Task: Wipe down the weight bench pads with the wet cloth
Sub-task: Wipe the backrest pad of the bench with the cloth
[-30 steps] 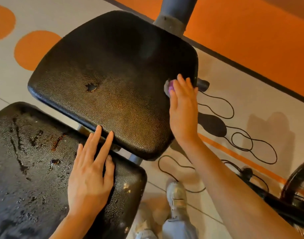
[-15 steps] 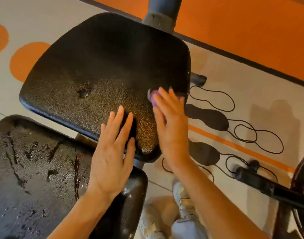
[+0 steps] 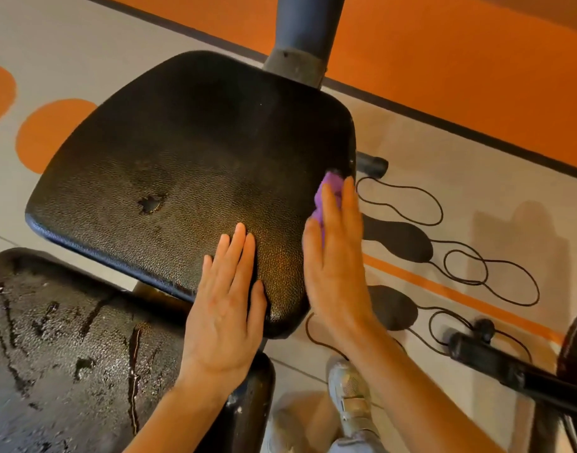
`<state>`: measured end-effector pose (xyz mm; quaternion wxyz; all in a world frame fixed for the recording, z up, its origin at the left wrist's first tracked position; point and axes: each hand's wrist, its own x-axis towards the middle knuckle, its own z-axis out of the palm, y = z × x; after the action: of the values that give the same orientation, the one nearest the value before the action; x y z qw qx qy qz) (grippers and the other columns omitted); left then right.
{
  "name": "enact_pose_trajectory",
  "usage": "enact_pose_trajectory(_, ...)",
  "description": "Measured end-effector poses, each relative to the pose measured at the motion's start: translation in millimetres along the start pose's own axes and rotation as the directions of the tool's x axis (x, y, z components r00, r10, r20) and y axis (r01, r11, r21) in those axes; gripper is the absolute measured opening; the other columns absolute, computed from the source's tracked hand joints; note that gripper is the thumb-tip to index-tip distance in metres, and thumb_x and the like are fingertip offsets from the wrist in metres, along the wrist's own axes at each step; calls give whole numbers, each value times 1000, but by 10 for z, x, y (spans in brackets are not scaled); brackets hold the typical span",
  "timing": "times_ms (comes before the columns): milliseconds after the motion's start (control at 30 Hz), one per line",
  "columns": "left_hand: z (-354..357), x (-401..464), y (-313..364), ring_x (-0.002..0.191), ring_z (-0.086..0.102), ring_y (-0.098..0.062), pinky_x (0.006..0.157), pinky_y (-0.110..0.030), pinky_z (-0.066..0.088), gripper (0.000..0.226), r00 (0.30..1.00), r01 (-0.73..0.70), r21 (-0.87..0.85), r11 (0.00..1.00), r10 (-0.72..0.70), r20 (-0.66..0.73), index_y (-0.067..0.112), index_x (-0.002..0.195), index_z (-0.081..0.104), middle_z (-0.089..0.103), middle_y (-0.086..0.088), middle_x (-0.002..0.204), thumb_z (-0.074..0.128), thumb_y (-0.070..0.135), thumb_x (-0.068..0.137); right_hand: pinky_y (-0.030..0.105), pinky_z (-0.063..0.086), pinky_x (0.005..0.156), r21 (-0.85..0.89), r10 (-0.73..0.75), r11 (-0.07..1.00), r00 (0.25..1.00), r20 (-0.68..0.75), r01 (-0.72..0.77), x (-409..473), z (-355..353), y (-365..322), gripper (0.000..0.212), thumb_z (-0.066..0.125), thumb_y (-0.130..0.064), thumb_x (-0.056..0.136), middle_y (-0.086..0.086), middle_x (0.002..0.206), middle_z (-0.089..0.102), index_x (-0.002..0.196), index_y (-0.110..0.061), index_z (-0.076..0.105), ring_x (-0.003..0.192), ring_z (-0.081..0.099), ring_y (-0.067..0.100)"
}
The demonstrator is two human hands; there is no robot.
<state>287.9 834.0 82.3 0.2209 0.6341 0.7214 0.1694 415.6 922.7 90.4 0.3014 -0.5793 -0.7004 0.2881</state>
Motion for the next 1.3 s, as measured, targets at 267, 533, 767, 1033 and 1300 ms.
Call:
enact_pose_trajectory(267,-51,55,3,152,-1,-5,121,-19,-9,59,1000,-24,5,1000,24,19,20,156,18,10,8,165,27,35,99,49,13,118,-327,-192,907,952,239,265,582,-86,349,43,32,-31,100,6,152,36,136,-17,49,145,20,29)
enact_pose_trajectory(533,-95,202,51,152,2,-7,121,-20,-5,58,999,-34,-48,998,35,23,18,156,18,10,9,165,27,33,100,49,18,115,-201,-173,956,962,211,216,-343,-18,74,47,36,-38,95,1,154,32,139,-22,45,146,15,26)
enact_pose_trajectory(767,-60,285,28,152,5,-9,123,-25,-1,57,999,-48,-7,999,48,24,17,156,20,11,8,165,31,29,101,54,25,113,-94,16,996,996,88,-8,1157,32,435,45,32,-36,98,3,153,32,137,-21,49,147,11,25)
enact_pose_trajectory(1033,-61,286,37,153,4,-10,122,-22,-4,57,997,-52,-25,998,53,52,18,156,18,8,10,165,30,29,101,49,10,118,-110,-237,955,933,269,274,630,-91,417,43,33,-34,97,2,149,40,134,-22,52,145,19,25)
enact_pose_trajectory(1300,-50,285,14,152,5,-9,122,-21,-4,58,998,-43,-7,999,43,55,16,156,19,8,9,165,31,29,101,46,11,119,-177,-259,929,913,315,324,42,-93,209,41,39,-35,99,-2,153,34,139,-26,46,146,16,21)
